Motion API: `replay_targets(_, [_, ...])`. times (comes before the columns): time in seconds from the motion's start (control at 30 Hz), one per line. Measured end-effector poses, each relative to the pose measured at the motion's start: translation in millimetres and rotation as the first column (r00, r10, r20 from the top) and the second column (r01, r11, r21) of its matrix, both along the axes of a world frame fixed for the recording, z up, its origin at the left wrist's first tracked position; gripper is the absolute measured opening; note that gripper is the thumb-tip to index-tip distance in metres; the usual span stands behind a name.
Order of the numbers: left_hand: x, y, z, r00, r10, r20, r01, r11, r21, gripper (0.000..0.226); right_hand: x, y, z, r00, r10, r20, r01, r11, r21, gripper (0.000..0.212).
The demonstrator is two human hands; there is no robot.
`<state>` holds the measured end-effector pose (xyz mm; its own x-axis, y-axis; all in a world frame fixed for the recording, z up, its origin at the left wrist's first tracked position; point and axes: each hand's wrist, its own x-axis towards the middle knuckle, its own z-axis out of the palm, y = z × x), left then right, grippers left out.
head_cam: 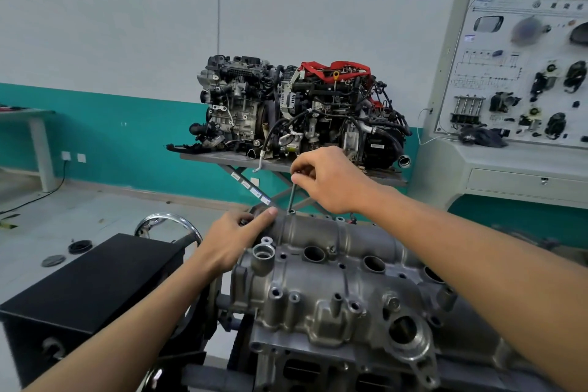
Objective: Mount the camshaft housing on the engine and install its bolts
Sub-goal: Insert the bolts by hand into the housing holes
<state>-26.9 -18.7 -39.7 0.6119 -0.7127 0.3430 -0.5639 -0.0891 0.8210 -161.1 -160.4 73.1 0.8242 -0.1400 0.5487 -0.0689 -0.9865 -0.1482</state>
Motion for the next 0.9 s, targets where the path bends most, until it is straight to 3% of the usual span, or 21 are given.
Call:
replay_targets(0.17, [2,-6,-9,0.997,-0.018,-0.076,0.013,0.998,-0.060,0.066,3,0,1,1.000,-0.006,-0.005,0.006,0.999,-0.044,0.017])
replay_targets(0.3, [9,-4,-23,0.972,-0.160,-0.172,0.147,0.985,-0.086,0.071,3,-5,-1,1.000,-0.013,-0.022,0.012,0.999,-0.046,0.017])
replay_targets(0.43, [11,-7,-26,0.918,-0.261,-0.300,0.229,0.964,-0.137,0.080,8,-6,-15,0.983,-0.006,-0.184,0.000,1.000,-0.029,0.015])
replay_targets(0.53, [8,-7,-25,0.868,-0.318,-0.382,0.272,0.947,-0.170,0.069,14,-6,-20,0.970,-0.018,-0.243,0.018,1.000,-0.001,0.015])
replay_targets(0.73, [2,-10,-23,0.836,-0.297,-0.462,0.203,0.949,-0.242,0.042,19,-8,-7,0.938,-0.002,-0.348,0.035,0.996,0.088,0.020])
replay_targets(0.9, [5,-13,-25,0.837,-0.265,-0.479,0.165,0.957,-0.240,0.044,22,-10,-3,0.924,0.018,-0.381,0.030,0.992,0.120,0.020])
